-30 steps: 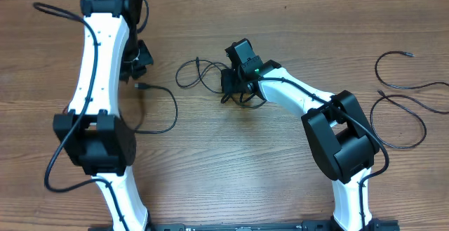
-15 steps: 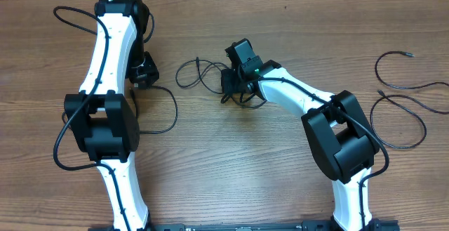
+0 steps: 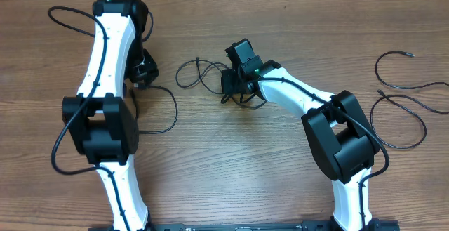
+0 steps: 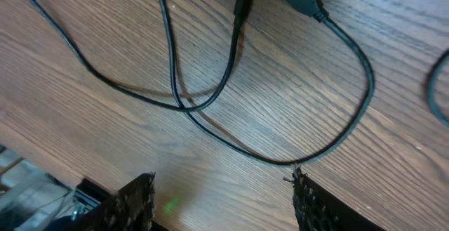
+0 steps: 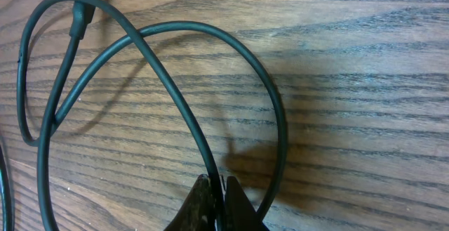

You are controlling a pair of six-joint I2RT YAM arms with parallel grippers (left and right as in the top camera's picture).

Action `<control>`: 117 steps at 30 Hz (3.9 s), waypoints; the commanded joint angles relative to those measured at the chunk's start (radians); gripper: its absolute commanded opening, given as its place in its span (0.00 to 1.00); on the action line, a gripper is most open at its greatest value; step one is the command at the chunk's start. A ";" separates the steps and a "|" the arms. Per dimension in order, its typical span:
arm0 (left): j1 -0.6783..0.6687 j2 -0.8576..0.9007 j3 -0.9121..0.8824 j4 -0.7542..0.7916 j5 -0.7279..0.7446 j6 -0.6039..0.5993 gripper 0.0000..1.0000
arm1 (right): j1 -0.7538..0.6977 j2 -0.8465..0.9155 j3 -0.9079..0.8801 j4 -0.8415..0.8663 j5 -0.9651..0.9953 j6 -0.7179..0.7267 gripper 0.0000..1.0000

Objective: Untangle cables

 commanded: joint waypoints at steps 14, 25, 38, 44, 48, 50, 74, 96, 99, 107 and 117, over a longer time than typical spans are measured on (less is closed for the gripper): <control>0.151 -0.416 -0.530 0.314 -0.020 -0.195 0.77 | 0.003 -0.011 0.024 0.006 -0.010 0.005 0.10; 0.248 -0.448 -0.883 0.636 0.135 -0.291 0.77 | 0.003 -0.011 0.024 0.010 -0.010 0.005 0.11; 0.255 -0.448 -1.104 0.901 0.134 -0.505 0.73 | 0.003 -0.011 0.024 0.010 -0.010 0.005 0.14; 0.267 -0.448 -1.164 0.989 0.111 -0.509 0.16 | 0.003 -0.011 0.024 0.010 -0.010 0.005 0.14; 0.272 -0.448 -1.149 1.022 0.106 -0.399 0.04 | 0.003 -0.011 0.024 0.010 -0.010 0.005 0.14; 0.279 -0.448 -1.130 1.038 0.109 -0.328 0.04 | 0.003 -0.011 0.024 0.010 -0.010 0.005 0.15; 0.311 -0.448 -1.063 1.067 0.091 -0.164 0.05 | 0.003 -0.001 0.323 -0.210 -0.014 -0.243 0.61; 0.311 -0.448 -1.063 1.112 0.217 -0.163 0.04 | 0.003 0.179 0.317 -0.020 -0.009 -0.424 0.64; 0.311 -0.448 -1.063 1.112 0.217 -0.163 0.04 | -0.004 0.159 0.323 -0.020 -0.008 -0.424 0.69; 0.311 -0.448 -1.063 1.117 0.217 -0.163 0.04 | -0.014 0.121 0.325 -0.032 -0.009 -0.592 0.70; 0.311 -0.448 -1.063 1.117 0.217 -0.163 0.05 | -0.014 0.171 0.322 -0.083 -0.068 -0.690 0.60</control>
